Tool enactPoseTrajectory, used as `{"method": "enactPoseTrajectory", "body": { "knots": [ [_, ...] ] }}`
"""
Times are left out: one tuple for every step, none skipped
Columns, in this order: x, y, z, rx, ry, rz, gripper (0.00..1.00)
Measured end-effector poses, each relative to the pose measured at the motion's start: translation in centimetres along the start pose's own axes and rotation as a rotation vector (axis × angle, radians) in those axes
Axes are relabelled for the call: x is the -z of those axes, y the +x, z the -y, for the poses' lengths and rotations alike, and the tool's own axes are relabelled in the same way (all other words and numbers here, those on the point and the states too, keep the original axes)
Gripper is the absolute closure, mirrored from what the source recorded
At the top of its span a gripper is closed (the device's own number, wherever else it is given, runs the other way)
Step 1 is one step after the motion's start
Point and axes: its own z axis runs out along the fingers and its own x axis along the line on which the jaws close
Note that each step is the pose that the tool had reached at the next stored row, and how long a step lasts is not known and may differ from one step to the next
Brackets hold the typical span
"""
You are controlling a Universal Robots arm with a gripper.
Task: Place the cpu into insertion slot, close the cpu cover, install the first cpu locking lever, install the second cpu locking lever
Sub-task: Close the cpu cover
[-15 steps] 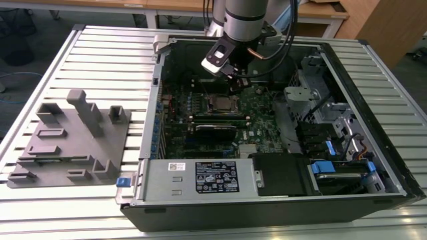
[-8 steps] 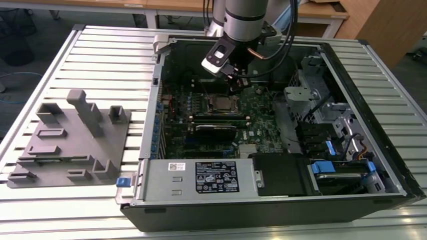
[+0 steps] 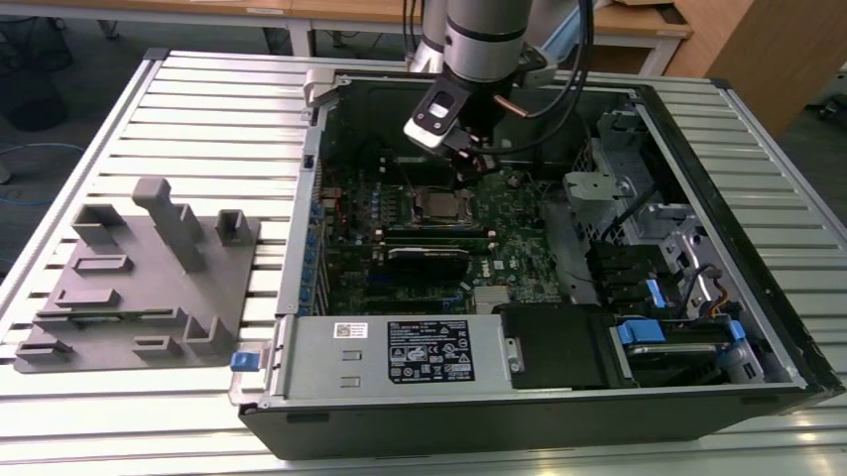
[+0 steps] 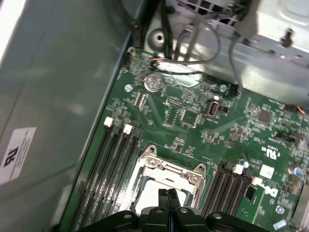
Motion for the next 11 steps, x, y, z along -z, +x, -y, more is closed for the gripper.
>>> {"method": "enactPoseTrajectory", "body": {
  "knots": [
    [0.00,0.00,0.00,0.018,-0.0001,-0.0006,0.89],
    [0.00,0.00,0.00,0.035,-0.0001,-0.0011,0.89],
    [0.00,0.00,0.00,0.041,-0.0001,-0.0012,0.89],
    [0.00,0.00,0.00,0.041,-0.0001,-0.0013,0.89],
    [0.00,0.00,0.00,0.042,-0.0001,-0.0013,0.89],
    [0.00,0.00,0.00,0.042,-0.0001,-0.0014,0.89],
    [-0.01,0.00,0.00,0.042,-0.0001,-0.0014,0.89],
    [0.00,0.00,0.00,0.042,-0.0001,-0.0014,0.89],
    [0.00,0.00,0.00,0.042,-0.0001,-0.0014,0.89],
    [0.00,0.00,0.00,0.042,-0.0001,-0.0013,0.89],
    [0.00,0.00,0.00,0.042,-0.0001,-0.0014,0.89]
  ]
}}
